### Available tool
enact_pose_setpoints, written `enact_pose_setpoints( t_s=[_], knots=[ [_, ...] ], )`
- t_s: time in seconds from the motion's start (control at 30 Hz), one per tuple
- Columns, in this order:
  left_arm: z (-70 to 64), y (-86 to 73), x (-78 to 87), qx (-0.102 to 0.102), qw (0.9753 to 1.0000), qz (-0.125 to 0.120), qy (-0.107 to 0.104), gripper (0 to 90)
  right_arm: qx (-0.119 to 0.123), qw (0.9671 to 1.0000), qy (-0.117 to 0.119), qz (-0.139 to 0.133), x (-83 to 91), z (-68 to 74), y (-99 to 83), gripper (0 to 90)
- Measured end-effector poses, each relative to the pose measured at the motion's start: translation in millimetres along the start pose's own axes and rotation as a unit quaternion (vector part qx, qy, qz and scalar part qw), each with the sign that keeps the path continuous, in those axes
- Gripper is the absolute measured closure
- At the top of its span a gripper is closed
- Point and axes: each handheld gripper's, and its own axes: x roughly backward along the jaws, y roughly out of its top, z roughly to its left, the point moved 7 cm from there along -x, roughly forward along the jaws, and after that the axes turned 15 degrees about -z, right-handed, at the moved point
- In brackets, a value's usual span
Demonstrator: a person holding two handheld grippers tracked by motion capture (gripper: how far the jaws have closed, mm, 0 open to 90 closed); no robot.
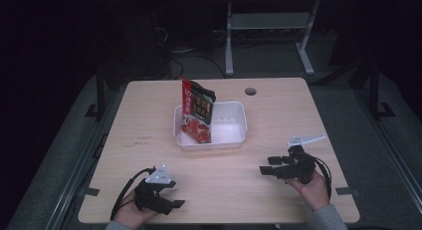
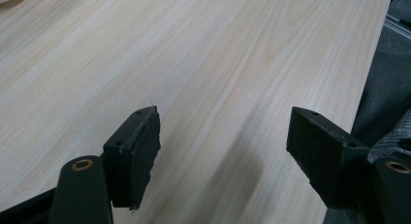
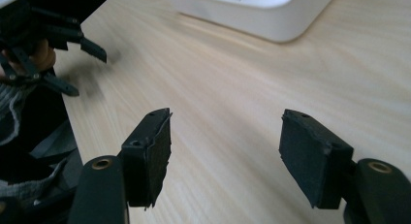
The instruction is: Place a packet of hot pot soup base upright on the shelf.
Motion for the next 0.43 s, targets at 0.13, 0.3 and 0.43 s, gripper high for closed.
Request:
enact_pose_setpoints(
  t_s=[0.13,0.3,0.43],
  knots=[
    [-0.1,0.1,0.1,-0.002,1.0,-0.001,0.001,27.7,0.008,0.9999,0.002,0.007,5.6,0.7,-16.8,35.0],
    [-1.1,-0.4,-0.7,-0.002,1.0,-0.001,0.001,27.6,0.02,0.9997,0.007,0.009,9.8,5.1,-25.3,33.7],
    [-0.6,-1.2,-1.3,-0.004,1.0,0.003,0.001,27.6,0.024,0.9995,0.016,0.014,8.8,8.8,-31.5,33.6]
  ],
)
